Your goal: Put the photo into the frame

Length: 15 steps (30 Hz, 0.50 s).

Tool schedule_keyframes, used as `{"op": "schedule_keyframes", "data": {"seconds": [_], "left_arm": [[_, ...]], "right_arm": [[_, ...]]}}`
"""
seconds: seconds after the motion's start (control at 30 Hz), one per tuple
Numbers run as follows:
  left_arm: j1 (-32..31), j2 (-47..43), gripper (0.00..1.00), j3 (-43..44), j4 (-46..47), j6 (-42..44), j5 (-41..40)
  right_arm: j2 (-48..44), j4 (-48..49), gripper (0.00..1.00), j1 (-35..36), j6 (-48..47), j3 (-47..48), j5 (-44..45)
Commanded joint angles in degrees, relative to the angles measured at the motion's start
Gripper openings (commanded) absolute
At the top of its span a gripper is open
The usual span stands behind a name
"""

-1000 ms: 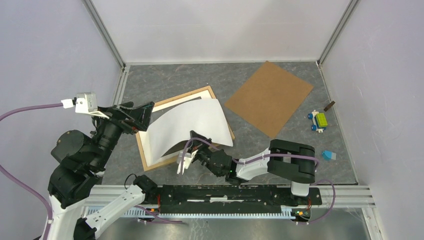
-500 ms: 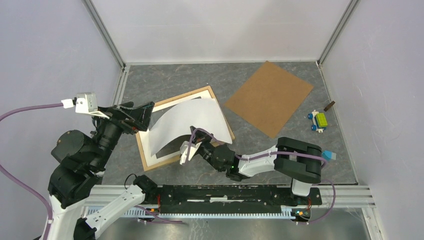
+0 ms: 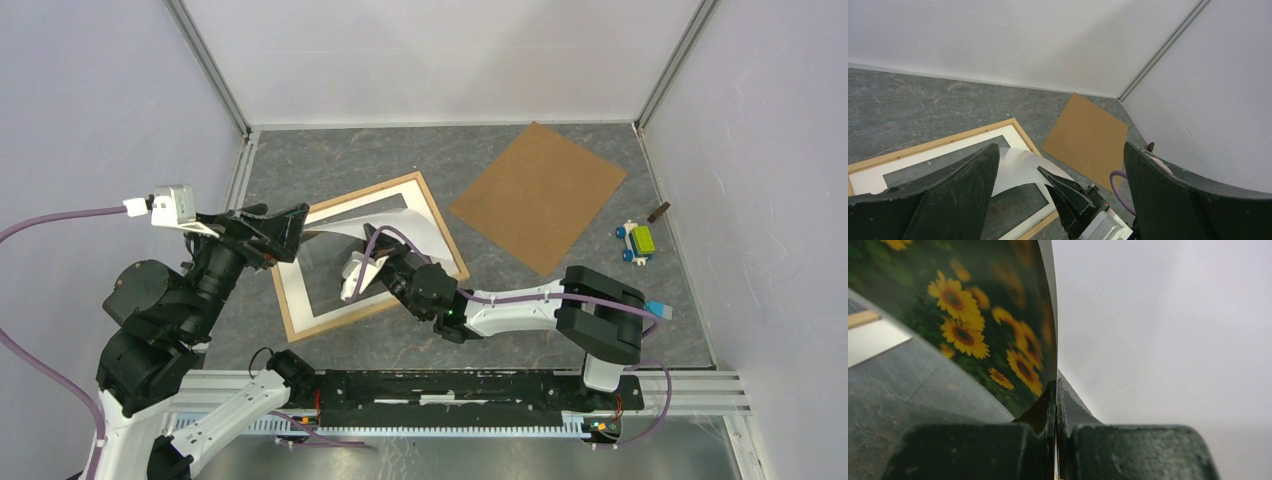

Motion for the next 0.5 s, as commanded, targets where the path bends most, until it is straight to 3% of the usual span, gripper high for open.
{"op": "schedule_keyframes", "data": {"seconds": [0.0,0.3,0.47], "left_arm": [[0.24,-0.70,1.00,-0.31,1.78,3.16,-0.68],[0.26,-1.40,1.00,-0.86,1.77,2.99,-1.08],[0.25,-1.76,1.00,-0.96,1.77,2.72,-0.77]], "right_arm": [[0.63,-0.48,0.00,-0.30,-5.41,1.13,-1.84],[3.00,-2.31,0.00,2.30,-23.90,-1.22,-2.82],[4.56,-5.02,0.00,2.95,-17.32,-2.38,-2.88]]}}
